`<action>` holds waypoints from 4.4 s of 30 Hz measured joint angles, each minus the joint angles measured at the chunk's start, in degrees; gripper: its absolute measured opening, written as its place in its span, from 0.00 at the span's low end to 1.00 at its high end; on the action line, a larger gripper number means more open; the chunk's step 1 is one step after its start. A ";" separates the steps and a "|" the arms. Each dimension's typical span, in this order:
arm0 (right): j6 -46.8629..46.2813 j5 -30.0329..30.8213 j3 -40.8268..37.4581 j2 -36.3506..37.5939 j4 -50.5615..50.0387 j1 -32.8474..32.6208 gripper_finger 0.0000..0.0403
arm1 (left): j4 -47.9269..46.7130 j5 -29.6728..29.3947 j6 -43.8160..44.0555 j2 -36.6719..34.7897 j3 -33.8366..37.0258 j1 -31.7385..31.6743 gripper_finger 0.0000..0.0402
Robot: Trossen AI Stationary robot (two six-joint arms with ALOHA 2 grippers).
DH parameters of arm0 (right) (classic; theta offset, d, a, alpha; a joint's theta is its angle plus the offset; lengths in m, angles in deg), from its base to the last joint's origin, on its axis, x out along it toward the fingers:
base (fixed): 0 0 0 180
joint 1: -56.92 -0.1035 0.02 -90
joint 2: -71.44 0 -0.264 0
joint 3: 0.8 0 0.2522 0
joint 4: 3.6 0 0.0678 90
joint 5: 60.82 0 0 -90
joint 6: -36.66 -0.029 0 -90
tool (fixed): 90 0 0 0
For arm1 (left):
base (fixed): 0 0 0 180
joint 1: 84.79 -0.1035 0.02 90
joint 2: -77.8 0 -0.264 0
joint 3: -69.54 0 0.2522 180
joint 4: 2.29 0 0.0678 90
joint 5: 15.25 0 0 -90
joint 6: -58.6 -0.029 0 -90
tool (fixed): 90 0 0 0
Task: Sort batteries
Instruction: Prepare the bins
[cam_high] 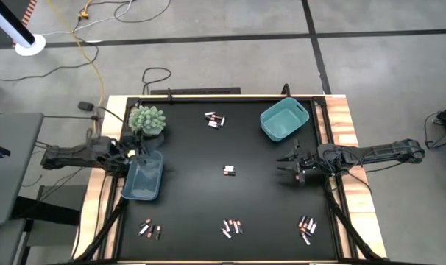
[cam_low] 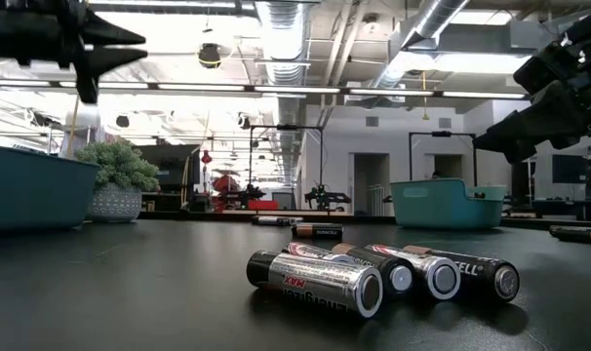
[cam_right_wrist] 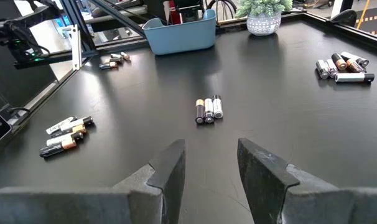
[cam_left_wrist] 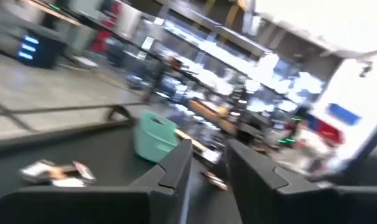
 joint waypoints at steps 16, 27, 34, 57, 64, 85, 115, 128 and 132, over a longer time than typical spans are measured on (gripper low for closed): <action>0.00 0.00 0.02 0.00 -0.02 0.00 0.41 | -46.10 -2.04 -14.75 29.57 -45.74 -3.08 0.00; 0.01 0.00 0.01 0.00 -0.01 -0.01 0.41 | -65.86 -2.01 -25.12 46.77 -57.03 -3.08 0.03; 0.01 0.00 0.02 0.00 0.00 0.00 0.41 | -71.96 -2.07 -34.59 54.70 -56.87 -3.07 0.20; 0.00 0.00 0.02 0.00 0.00 -0.02 0.41 | -85.21 6.93 -50.32 77.70 -56.78 3.26 0.29; 0.01 0.00 0.01 0.02 0.00 0.00 0.41 | -85.02 10.47 -50.14 81.92 -56.78 5.17 0.28; 0.01 0.00 0.01 0.01 0.03 0.00 0.41 | -81.43 11.05 -50.28 80.72 -51.03 7.97 0.28; 0.00 0.00 0.00 0.02 0.03 -0.02 0.41 | -79.47 19.00 -83.36 80.87 -46.95 8.03 0.28; 0.00 -0.02 0.02 0.00 0.05 0.00 0.41 | -68.81 18.13 -77.76 80.83 -37.72 10.49 0.27; 0.00 0.00 0.01 0.01 0.03 -0.01 0.41 | -66.81 18.45 -74.29 80.85 -37.70 10.38 0.18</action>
